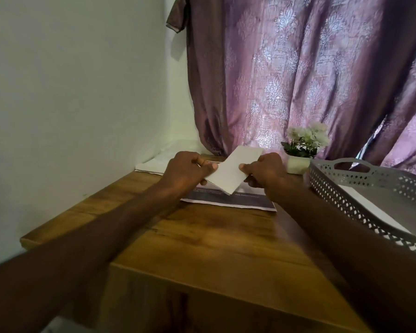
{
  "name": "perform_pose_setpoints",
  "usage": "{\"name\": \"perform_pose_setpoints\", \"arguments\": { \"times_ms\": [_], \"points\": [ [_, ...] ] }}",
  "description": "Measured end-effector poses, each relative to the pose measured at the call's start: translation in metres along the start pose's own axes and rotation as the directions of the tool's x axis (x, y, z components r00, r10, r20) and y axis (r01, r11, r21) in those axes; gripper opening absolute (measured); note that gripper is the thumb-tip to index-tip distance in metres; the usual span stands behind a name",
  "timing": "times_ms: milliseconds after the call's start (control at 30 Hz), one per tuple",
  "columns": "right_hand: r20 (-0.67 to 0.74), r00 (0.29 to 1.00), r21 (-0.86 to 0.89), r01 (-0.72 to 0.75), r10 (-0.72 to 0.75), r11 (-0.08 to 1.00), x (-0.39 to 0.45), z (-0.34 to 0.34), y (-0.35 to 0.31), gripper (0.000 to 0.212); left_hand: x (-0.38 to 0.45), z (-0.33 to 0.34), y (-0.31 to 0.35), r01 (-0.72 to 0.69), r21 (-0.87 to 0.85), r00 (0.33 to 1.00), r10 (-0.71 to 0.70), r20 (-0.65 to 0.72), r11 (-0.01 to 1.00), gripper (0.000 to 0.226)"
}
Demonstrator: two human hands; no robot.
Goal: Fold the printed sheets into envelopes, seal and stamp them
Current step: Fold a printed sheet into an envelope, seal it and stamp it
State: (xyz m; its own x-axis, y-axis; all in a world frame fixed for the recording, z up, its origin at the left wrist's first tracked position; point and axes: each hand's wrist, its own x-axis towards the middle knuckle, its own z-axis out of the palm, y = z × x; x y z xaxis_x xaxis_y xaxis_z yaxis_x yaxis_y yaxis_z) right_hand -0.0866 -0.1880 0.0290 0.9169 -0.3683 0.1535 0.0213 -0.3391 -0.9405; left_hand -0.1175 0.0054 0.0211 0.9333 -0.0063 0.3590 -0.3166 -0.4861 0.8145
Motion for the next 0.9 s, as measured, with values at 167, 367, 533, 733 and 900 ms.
{"name": "perform_pose_setpoints", "arguments": {
  "times_ms": [167, 367, 533, 733, 900],
  "points": [
    [0.076, 0.949, -0.542, 0.296, -0.305, 0.786, 0.012, 0.017, 0.025, 0.066, 0.014, 0.006, -0.034, -0.051, 0.297, 0.996, 0.070, -0.053, 0.954, 0.007],
    [0.119, 0.863, -0.647, 0.442, -0.491, 0.621, 0.001, 0.014, 0.024, 0.045, 0.015, 0.007, -0.036, -0.129, 0.435, 0.978, 0.186, -0.091, 0.891, 0.054],
    [0.311, 0.904, -0.735, 0.424, -0.292, 0.529, -0.014, 0.010, 0.026, 0.043, 0.012, 0.002, -0.041, -0.099, 0.327, 0.964, 0.172, -0.202, 0.940, 0.042],
    [0.232, 0.941, -0.791, 0.329, -0.246, 0.515, -0.023, 0.020, 0.025, 0.050, 0.011, -0.008, -0.041, -0.066, 0.368, 0.950, 0.171, -0.261, 0.927, 0.032],
    [0.231, 0.925, -0.783, 0.361, -0.303, 0.507, -0.018, 0.019, 0.028, 0.049, 0.021, -0.038, -0.054, -0.082, 0.423, 0.925, 0.226, -0.305, 0.903, 0.016]
  ]
}}
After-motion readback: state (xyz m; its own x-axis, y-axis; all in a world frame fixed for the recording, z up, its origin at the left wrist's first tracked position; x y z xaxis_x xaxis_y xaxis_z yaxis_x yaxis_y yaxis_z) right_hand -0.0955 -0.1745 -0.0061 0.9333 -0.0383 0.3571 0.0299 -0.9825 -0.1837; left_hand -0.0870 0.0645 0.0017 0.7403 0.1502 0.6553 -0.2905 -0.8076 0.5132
